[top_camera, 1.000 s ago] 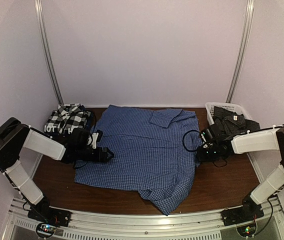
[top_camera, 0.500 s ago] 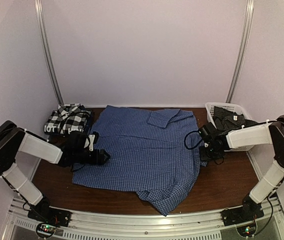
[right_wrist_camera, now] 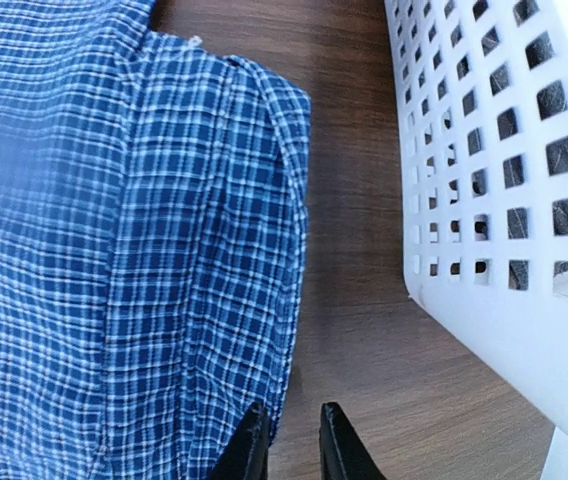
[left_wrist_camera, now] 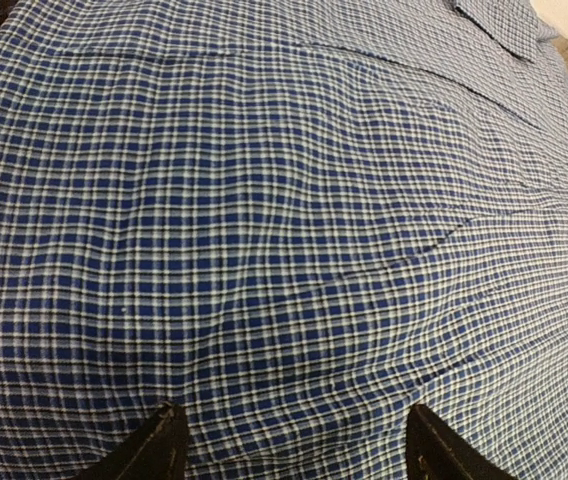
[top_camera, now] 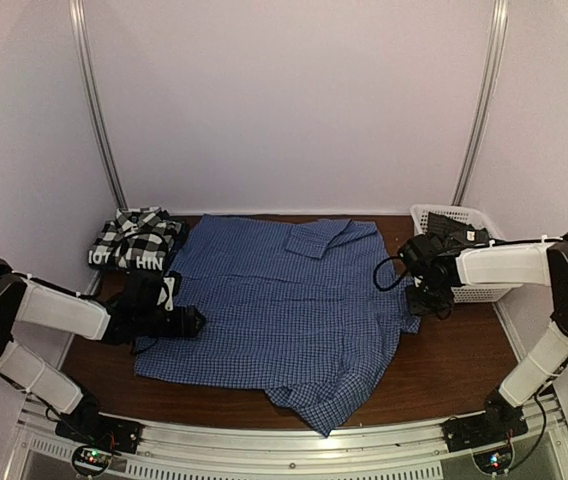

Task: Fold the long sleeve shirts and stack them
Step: Adjust the flattened shirt at the center of the board, then pick up the sleeve from the center of the board.

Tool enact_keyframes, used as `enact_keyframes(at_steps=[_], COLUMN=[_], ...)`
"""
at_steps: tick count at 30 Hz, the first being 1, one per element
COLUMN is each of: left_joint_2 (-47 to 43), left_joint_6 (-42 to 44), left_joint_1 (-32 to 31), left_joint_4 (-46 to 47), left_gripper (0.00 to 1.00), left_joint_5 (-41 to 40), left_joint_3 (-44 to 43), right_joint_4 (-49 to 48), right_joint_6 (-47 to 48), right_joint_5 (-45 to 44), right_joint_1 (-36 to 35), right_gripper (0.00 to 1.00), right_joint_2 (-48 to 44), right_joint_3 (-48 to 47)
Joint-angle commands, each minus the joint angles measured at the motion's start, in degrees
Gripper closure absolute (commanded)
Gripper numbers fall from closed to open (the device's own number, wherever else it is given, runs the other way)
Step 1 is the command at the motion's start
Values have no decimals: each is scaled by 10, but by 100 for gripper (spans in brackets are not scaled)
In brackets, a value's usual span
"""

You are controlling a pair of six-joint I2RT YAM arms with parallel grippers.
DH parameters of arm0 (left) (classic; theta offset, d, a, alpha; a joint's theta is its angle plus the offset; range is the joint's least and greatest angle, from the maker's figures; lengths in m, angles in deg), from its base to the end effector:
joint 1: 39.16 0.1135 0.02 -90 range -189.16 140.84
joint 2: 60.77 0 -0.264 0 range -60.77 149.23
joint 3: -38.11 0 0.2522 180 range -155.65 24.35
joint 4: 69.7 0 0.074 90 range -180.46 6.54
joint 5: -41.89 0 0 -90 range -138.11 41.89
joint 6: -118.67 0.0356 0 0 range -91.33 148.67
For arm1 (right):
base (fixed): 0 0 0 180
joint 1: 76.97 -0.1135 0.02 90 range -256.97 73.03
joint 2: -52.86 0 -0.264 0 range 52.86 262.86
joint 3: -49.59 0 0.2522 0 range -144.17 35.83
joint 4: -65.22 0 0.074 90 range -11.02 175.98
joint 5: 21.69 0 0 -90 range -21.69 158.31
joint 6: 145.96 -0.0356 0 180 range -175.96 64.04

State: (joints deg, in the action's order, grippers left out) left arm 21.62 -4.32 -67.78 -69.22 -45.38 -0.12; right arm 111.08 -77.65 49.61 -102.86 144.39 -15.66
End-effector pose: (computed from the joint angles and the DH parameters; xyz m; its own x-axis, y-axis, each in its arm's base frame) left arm 0.2144 -0.1189 0.1238 -0.7855 -0.1910 -0.5887 0.0966 0.9017 -0.4214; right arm 0.2625 0.1147 0.1632 -0.9158 -0.0554 -0.3978 0.0144 0.9853 -0.1702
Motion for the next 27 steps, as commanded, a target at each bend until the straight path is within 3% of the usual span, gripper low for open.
enact_keyframes(at_steps=[1, 7, 14, 16, 19, 27], left_joint_2=[-10, -11, -15, -25, -47, -72], left_joint_6=[-23, -17, -1, 5, 14, 42], left_joint_1=[0, 0, 0, 0, 0, 0], left_joint_4=[-47, -8, 11, 18, 30, 23], left_gripper=[24, 23, 23, 22, 20, 14], left_joint_5=[-45, -5, 31, 46, 67, 74], left_joint_3=[11, 6, -8, -8, -2, -22], right_joint_4=[-16, -85, -109, -118, -123, -139], right_joint_6=[14, 17, 13, 11, -14, -69], right_joint_5=[53, 151, 167, 179, 193, 202], right_joint_1=[-11, -31, -44, -71, -117, -293], right_gripper=[80, 80, 82, 74, 54, 36], right_joint_2=[-55, -77, -38, -56, -104, -215], right_joint_3=[3, 32, 42, 50, 68, 113])
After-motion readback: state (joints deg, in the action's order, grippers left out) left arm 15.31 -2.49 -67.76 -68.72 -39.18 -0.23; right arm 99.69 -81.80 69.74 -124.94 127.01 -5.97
